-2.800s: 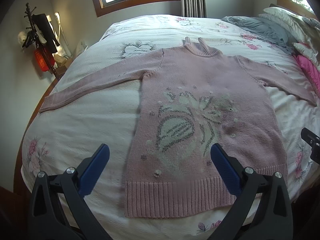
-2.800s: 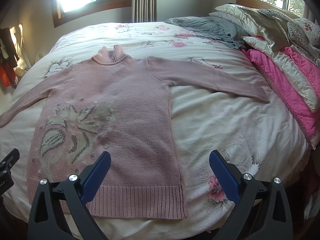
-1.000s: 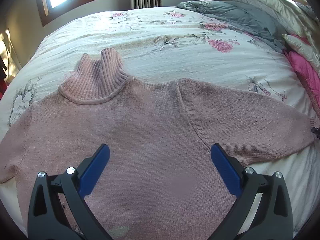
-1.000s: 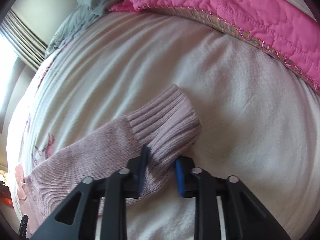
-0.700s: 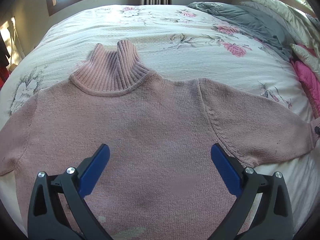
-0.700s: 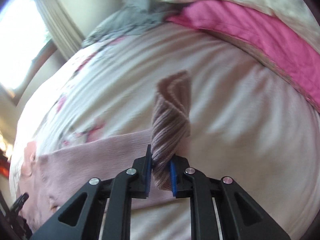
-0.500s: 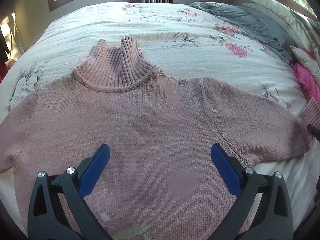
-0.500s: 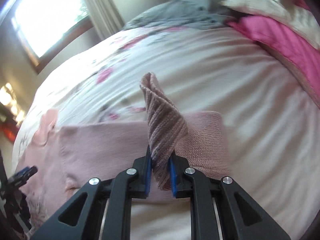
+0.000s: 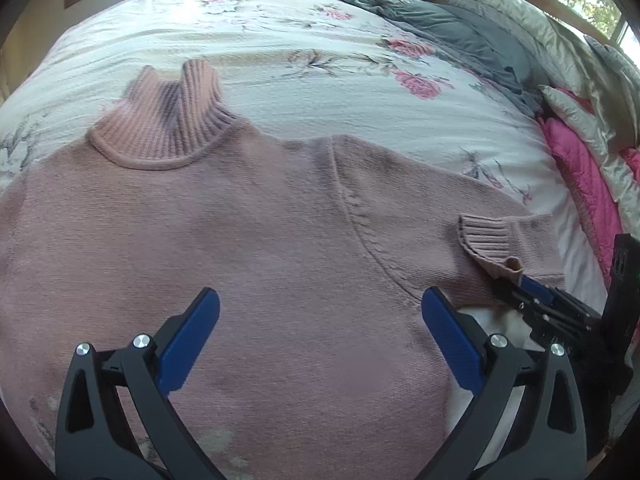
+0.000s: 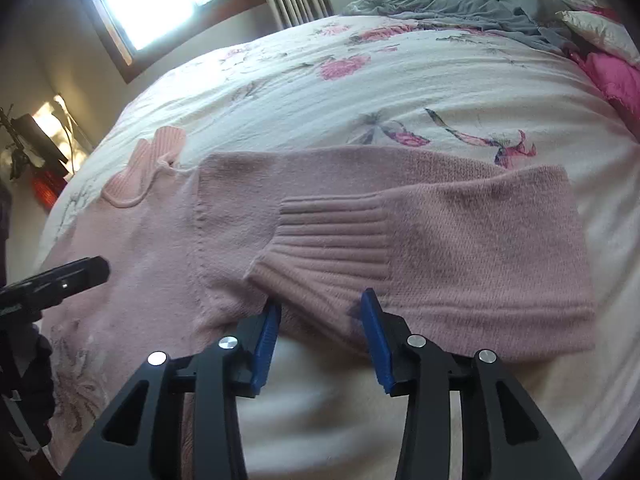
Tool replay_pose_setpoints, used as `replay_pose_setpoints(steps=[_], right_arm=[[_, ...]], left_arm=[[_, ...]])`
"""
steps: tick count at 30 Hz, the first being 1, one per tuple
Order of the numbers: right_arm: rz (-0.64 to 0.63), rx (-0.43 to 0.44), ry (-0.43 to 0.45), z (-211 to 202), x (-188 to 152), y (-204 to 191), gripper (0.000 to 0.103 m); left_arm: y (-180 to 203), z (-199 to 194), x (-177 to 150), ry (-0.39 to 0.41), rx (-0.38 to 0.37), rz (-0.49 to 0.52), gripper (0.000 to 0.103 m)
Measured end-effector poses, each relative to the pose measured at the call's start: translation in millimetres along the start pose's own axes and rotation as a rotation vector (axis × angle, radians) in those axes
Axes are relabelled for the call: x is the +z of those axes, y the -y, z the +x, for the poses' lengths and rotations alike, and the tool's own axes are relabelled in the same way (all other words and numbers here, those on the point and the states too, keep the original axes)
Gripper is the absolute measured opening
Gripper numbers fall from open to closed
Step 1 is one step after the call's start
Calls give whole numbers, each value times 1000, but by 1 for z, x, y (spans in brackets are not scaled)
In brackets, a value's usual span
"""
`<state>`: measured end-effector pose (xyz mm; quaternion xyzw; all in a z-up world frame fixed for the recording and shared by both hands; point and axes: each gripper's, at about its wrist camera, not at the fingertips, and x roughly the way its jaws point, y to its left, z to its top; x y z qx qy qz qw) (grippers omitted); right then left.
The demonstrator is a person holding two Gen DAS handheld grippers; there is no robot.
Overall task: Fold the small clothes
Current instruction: 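Fold the cuff across the sweater body with the right tool and release, then grasp the folded sleeve cuff with the left tool and lay it across the body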
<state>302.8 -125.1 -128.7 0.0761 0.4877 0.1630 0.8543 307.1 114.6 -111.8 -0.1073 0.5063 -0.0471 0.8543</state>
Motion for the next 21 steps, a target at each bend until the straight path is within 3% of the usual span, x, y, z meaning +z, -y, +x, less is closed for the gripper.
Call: replay_pose_setpoints(steps=[8, 14, 17, 20, 21], right_arm=[[74, -58, -10, -55, -73, 7, 48], [102, -110, -45, -58, -119, 21, 48], [113, -91, -24, -57, -128, 26, 51], [148, -65, -11, -57, -131, 33, 53], [155, -60, -5, -57, -131, 34, 53]], left_arm=[[64, 42, 7, -145, -217, 14, 99], [108, 83, 14, -244, -268, 21, 95], [119, 95, 19, -280, -275, 13, 73], [129, 99, 20, -296, -291, 17, 63], [131, 100, 20, -295, -293, 25, 52]])
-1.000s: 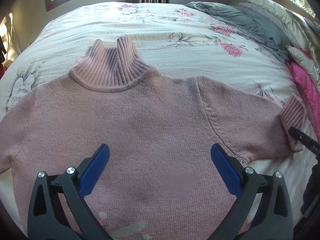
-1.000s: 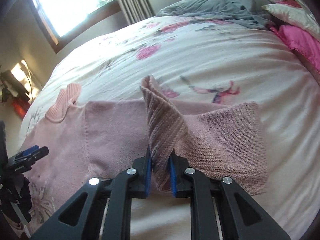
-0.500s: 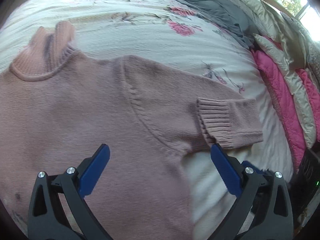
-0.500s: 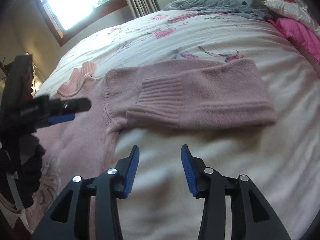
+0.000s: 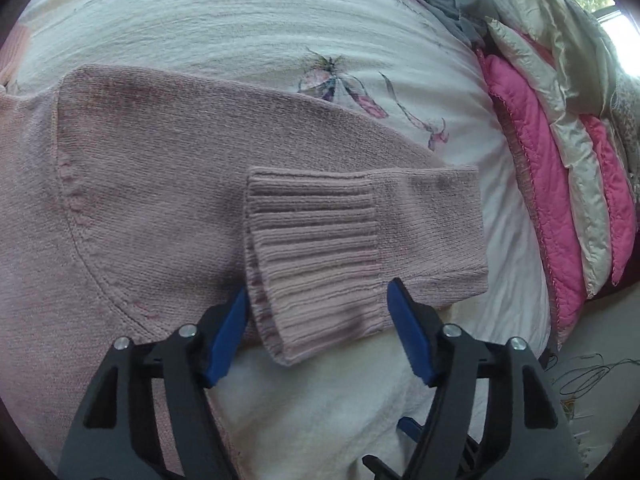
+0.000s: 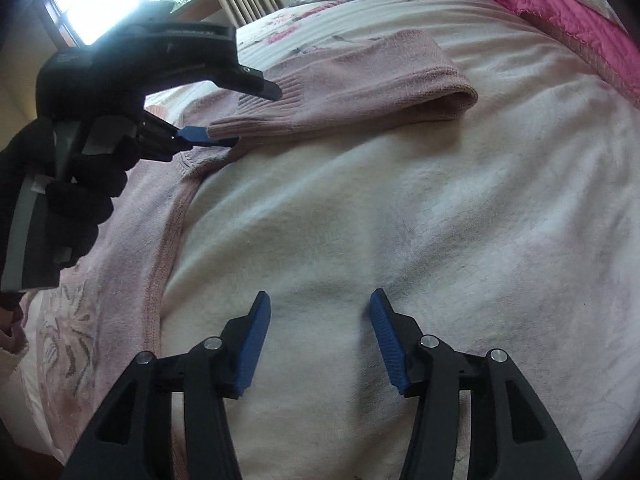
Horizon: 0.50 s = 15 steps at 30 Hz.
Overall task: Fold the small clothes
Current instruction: 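Grasp the folded sleeve cuff with the left tool and lay it across the body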
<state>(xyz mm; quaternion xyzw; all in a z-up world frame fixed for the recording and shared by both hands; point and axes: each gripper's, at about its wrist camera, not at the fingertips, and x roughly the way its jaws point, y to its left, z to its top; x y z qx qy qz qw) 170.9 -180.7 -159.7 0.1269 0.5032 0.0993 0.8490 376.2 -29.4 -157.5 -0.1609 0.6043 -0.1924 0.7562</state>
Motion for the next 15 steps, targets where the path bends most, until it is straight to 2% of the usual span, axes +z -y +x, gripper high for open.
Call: replay_pose_setpoints(steps=[1, 2, 3, 5, 10, 15], right_arm=[[5, 2, 4, 0, 0, 1, 53], [7, 2, 7, 0, -1, 2, 54], [8, 3, 11, 0, -2, 1, 55], [9, 4, 20, -1, -4, 2, 55], [14, 4, 29, 0, -6, 3, 55], [20, -15, 22, 0, -5, -3, 58]], left_arm=[[2, 1, 0, 3, 6, 8, 35], [4, 0, 0, 6, 2, 12, 25], [3, -1, -1, 6, -18, 10, 8], [0, -6, -3, 21, -66, -13, 7], [-12, -52, -16, 156, -79, -2, 6], [-56, -110, -30, 275, -25, -40, 6]])
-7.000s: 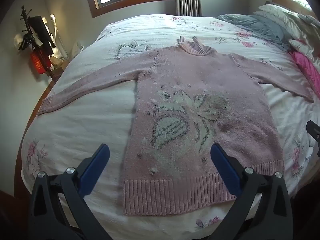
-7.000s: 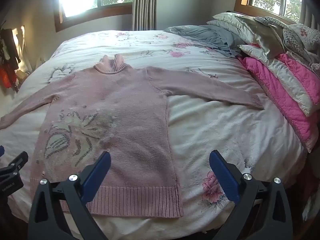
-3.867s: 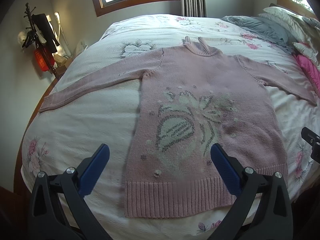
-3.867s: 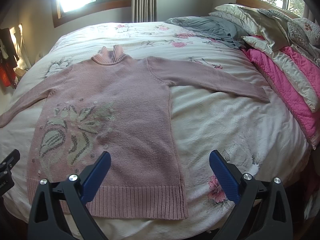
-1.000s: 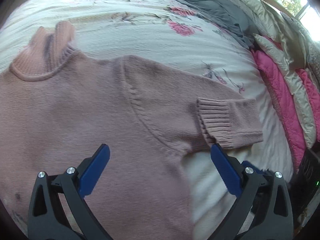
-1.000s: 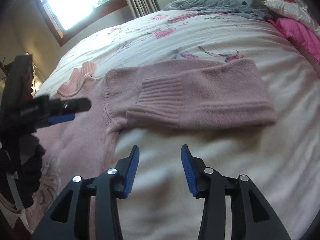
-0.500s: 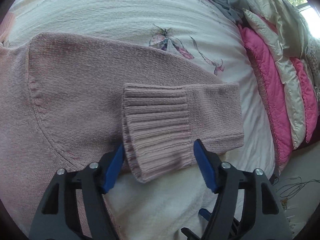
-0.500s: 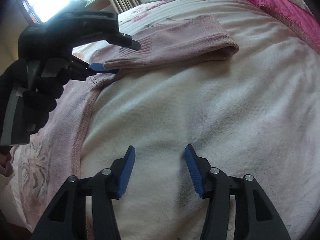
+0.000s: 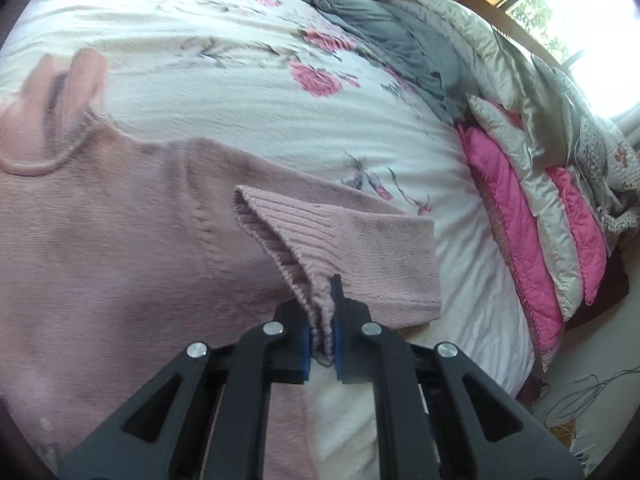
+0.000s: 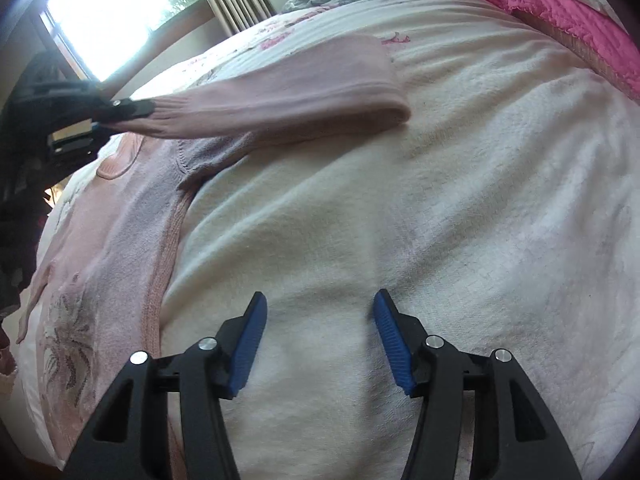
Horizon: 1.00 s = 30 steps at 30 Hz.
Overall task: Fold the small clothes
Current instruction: 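Grasp the folded sleeve cuff with the left tool and lay it across the body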
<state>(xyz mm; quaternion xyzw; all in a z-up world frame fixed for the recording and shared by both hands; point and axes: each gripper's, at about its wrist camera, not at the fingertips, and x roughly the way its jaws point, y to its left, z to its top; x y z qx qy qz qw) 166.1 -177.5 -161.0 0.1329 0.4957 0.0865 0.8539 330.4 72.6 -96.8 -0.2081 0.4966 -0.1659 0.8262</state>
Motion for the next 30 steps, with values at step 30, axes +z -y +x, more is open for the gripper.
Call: replay_pose_setpoints(steps=[30], right_arm=[[-184, 13, -129, 113, 117, -152, 57]], left_arm=[[-286, -158, -18, 127, 283, -280, 19]])
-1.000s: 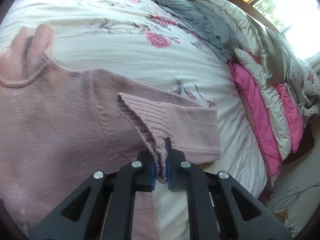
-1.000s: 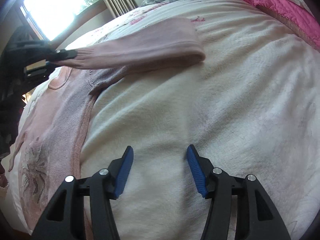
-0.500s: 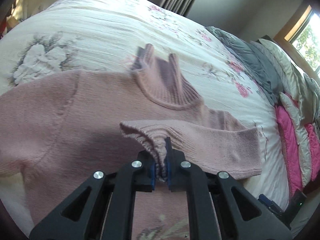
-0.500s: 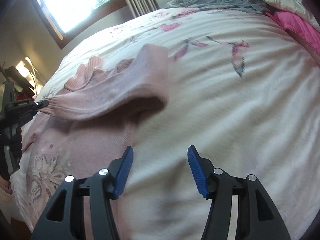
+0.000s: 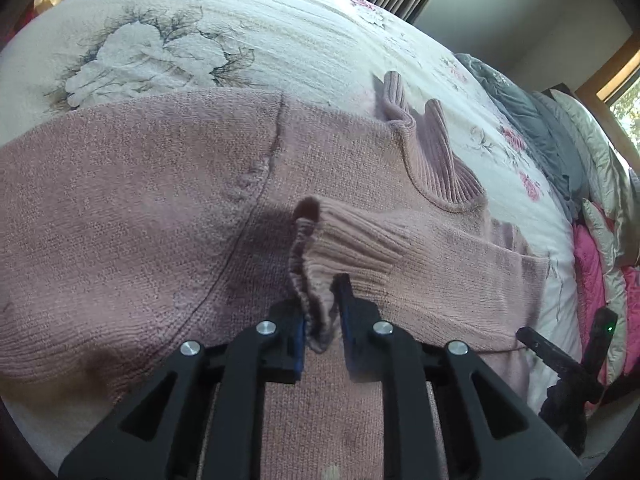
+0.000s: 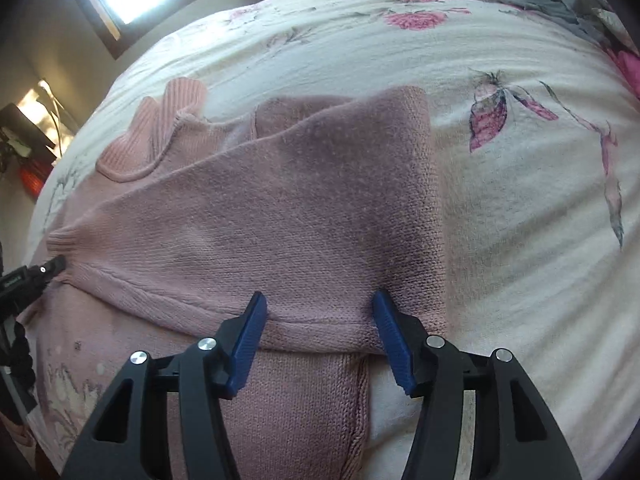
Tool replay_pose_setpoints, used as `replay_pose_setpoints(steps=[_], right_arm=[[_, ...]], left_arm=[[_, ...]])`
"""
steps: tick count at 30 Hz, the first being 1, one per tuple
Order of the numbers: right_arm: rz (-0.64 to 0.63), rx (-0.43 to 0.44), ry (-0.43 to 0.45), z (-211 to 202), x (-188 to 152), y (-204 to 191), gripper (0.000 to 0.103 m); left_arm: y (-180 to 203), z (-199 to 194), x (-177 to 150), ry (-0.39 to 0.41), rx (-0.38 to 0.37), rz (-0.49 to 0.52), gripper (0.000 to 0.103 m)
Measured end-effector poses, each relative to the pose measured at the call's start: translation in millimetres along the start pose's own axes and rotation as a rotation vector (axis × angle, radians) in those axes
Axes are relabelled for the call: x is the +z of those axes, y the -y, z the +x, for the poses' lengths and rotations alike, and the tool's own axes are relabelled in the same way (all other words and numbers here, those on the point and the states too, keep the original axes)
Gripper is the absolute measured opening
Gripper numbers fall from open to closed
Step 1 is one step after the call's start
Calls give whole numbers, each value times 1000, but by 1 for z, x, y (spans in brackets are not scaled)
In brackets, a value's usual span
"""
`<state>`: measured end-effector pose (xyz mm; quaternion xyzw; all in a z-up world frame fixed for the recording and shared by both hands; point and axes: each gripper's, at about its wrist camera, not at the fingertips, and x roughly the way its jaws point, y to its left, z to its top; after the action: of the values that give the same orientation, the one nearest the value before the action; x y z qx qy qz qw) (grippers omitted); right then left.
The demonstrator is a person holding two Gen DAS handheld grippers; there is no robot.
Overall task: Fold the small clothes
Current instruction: 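Grasp the folded sleeve cuff with the left tool and lay it across the body, then move the left tool to the other sleeve cuff and grasp it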
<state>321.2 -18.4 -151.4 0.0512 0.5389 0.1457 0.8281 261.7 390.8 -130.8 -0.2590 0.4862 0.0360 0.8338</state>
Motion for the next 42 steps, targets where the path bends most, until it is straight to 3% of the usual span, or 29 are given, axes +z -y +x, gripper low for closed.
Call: replay_pose_setpoints(steps=[3, 5, 8, 10, 12, 13, 14, 17, 19, 22, 23, 24, 25, 27, 29, 32, 36, 39, 42], right_arm=[[4, 15, 12, -14, 0, -2, 58], [25, 87, 49, -31, -1, -5, 58], [34, 133, 62, -42, 0, -15, 61], [22, 125, 48, -36, 0, -22, 61], [17, 94, 22, -26, -2, -24, 61], [24, 96, 9, -21, -3, -23, 61], [34, 100, -1, -16, -6, -21, 61], [38, 113, -2, -8, -10, -16, 61], [29, 115, -2, -6, -11, -15, 61], [19, 119, -5, -5, -10, -15, 62], [18, 121, -6, -4, -10, -14, 62], [16, 123, -6, -4, -10, -15, 62], [15, 125, -4, -4, -11, -14, 62], [13, 129, -2, -4, -12, -13, 62], [10, 129, -4, -4, -12, -13, 63], [19, 128, -9, -6, -11, -12, 63], [25, 117, 20, -22, -9, -16, 62], [25, 104, 35, -31, -5, -20, 64], [34, 62, -14, -16, -4, -18, 64]], left_arm=[[-6, -28, 6, 70, 4, -27, 23], [0, -45, 7, 108, -17, -8, 29], [20, -49, 9, 114, -54, 24, 39], [34, -39, 10, 108, -16, 59, 48], [38, -23, 12, 83, 113, 68, 53], [34, -17, 13, 69, 163, 47, 53], [27, -11, 14, 59, 154, 13, 53], [12, -1, 22, 32, 102, -61, 54], [13, 4, 28, 26, 45, -56, 49], [25, 5, 37, 31, 2, 6, 25], [30, 2, 38, 50, -22, 31, 10], [35, -3, 36, 82, -61, 53, 9], [41, -13, 33, 130, -102, 88, 9], [54, -29, 21, 215, -81, 198, 10], [51, -29, 12, 230, -4, 238, 15], [26, -18, 13, 190, 159, 177, 20], [6, -35, 13, 197, 115, 97, 24], [27, -44, 7, 208, 68, 161, 38], [45, -26, 0, 146, 54, 199, 41]])
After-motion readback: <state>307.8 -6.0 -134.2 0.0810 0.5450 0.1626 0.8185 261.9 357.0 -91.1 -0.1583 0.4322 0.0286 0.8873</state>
